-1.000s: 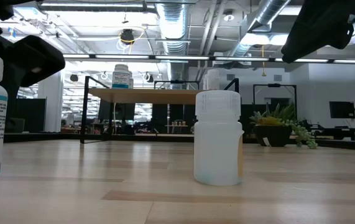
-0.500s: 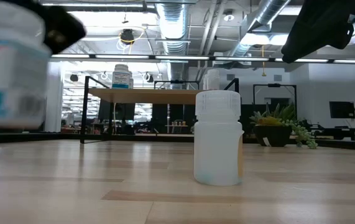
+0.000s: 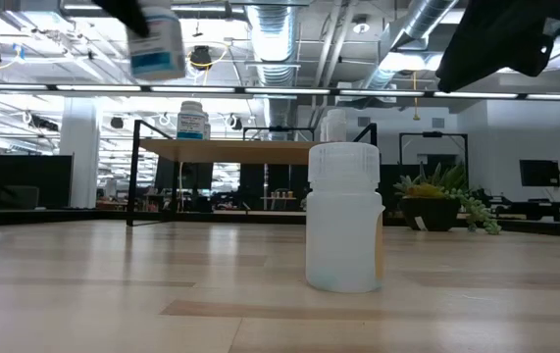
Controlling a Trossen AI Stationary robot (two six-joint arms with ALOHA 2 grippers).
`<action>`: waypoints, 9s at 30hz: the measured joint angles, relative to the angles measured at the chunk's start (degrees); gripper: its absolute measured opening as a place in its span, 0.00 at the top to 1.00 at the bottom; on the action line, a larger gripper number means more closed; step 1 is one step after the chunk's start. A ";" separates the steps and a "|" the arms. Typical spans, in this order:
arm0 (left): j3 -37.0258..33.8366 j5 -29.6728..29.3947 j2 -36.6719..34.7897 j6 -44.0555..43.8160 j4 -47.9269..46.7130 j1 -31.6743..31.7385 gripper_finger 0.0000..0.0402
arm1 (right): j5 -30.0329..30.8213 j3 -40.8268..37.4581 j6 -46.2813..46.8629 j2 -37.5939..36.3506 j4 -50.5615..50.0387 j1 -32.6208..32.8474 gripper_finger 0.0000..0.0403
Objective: Pick and place medicine bottles onto shelf by color
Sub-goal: Put the white pill bottle on the shelf aligned with the other white pill bottles, then put the transparent pill bottle on the shelf
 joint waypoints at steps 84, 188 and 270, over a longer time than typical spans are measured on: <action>1.42 20.13 2.39 34.23 1.70 54.28 0.61 | 0.02 0.02 -0.07 0.00 -0.28 0.02 0.72; -42.01 -1.44 -38.70 -0.01 41.41 4.96 0.42 | -5.92 0.01 0.03 -0.04 -0.01 -7.38 0.72; -66.95 17.03 -68.08 -2.91 54.87 17.21 0.67 | -5.73 0.00 -4.61 0.00 -0.20 -15.88 0.72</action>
